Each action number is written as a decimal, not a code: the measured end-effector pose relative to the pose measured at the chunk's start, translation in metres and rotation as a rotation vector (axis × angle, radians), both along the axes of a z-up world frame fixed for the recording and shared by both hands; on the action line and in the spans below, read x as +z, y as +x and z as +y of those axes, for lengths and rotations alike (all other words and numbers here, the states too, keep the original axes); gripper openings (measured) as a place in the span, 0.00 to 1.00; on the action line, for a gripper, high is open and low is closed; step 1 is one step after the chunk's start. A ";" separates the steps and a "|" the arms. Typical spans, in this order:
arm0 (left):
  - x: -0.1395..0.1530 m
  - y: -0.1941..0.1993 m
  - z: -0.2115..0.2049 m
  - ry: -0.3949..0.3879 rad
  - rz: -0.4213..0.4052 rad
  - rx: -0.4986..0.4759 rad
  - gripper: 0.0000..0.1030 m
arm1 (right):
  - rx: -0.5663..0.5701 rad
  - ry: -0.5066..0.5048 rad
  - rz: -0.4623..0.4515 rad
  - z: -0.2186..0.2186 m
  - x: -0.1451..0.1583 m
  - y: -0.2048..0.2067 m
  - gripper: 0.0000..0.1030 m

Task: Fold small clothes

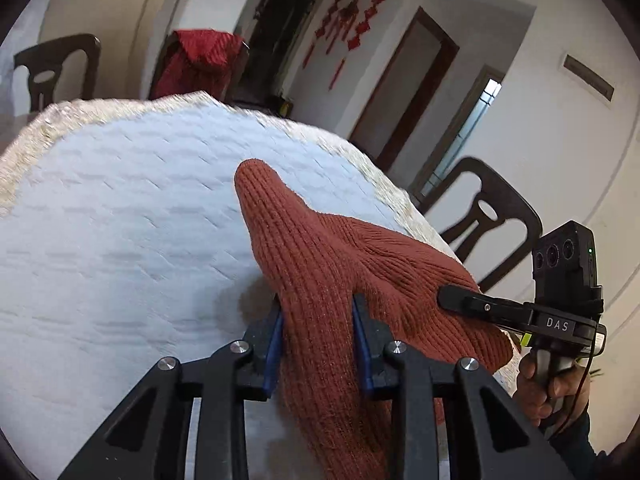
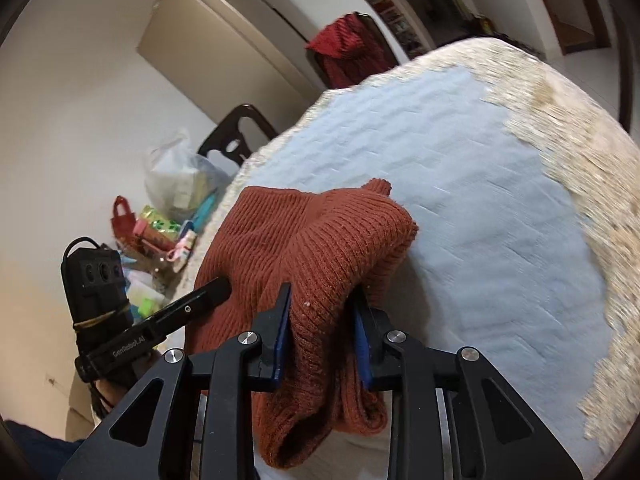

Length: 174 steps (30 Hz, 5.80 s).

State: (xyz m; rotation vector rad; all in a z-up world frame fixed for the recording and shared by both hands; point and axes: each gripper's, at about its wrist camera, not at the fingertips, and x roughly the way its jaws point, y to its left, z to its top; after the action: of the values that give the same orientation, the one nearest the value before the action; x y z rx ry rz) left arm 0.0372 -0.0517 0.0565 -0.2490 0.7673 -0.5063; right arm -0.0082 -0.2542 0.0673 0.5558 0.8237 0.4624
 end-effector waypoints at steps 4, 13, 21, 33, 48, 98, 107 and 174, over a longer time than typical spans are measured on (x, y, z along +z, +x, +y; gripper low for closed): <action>0.007 0.013 0.039 0.009 -0.006 0.052 0.32 | 0.051 0.012 -0.028 0.033 0.005 0.029 0.27; -0.001 0.040 0.124 0.042 0.016 0.165 0.32 | 0.172 0.020 -0.034 0.117 0.003 0.086 0.27; -0.048 0.048 0.159 0.005 0.137 0.245 0.46 | 0.212 -0.027 0.075 0.139 -0.042 0.106 0.36; -0.024 0.063 0.126 0.151 0.020 0.245 0.45 | 0.179 -0.201 -0.025 0.148 -0.015 0.120 0.23; -0.022 -0.016 0.125 0.184 -0.023 0.283 0.43 | 0.274 -0.319 -0.118 0.167 0.006 0.049 0.23; -0.057 -0.053 0.103 0.409 0.062 0.359 0.69 | 0.202 -0.628 -0.075 0.177 -0.037 -0.001 0.48; -0.046 -0.058 0.114 0.312 0.036 0.389 0.69 | 0.201 -0.547 -0.087 0.170 -0.030 -0.003 0.49; -0.057 -0.055 0.105 0.438 0.087 0.378 0.78 | 0.219 -0.587 -0.069 0.178 -0.036 -0.011 0.49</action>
State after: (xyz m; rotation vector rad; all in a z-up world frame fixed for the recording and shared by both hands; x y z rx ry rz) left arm -0.0181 0.0534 -0.0009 -0.0047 0.8717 0.0352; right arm -0.0189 -0.0761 0.0318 -0.0942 0.9077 0.4109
